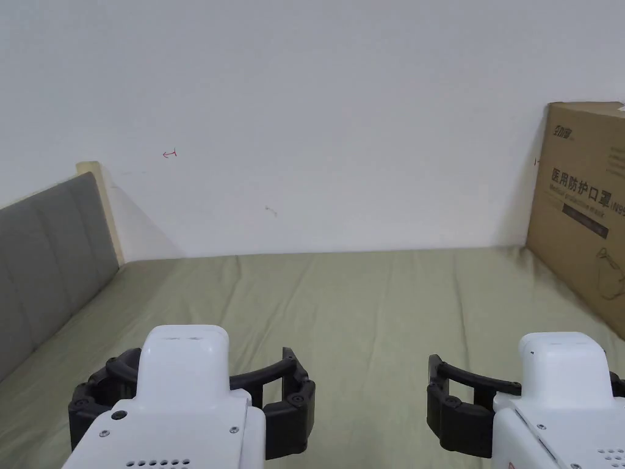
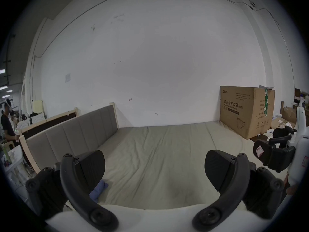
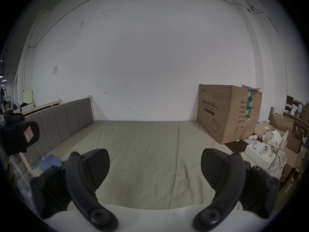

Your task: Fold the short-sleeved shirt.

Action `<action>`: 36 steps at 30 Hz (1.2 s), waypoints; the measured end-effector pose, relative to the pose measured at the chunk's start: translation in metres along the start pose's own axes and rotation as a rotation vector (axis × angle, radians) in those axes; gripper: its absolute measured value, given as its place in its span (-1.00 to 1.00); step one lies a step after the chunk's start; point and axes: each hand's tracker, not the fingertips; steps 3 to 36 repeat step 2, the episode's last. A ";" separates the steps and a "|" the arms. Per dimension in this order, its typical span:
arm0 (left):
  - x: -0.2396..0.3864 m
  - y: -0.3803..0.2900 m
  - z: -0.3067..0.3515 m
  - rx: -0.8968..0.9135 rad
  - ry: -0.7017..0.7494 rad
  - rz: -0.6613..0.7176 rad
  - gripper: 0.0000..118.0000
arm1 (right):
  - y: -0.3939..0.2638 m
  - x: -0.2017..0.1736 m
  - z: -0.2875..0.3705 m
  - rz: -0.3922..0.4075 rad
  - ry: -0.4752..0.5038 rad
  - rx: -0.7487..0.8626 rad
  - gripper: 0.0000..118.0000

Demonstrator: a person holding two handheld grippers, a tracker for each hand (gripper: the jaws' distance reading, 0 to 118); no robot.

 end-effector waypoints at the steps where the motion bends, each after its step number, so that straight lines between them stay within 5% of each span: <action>1: 0.000 0.000 0.000 0.003 0.000 -0.005 1.00 | 0.000 0.000 -0.001 0.000 0.000 0.000 0.88; 36: 0.001 0.000 0.000 0.005 0.000 -0.010 1.00 | 0.000 -0.001 -0.001 0.000 0.000 -0.001 0.88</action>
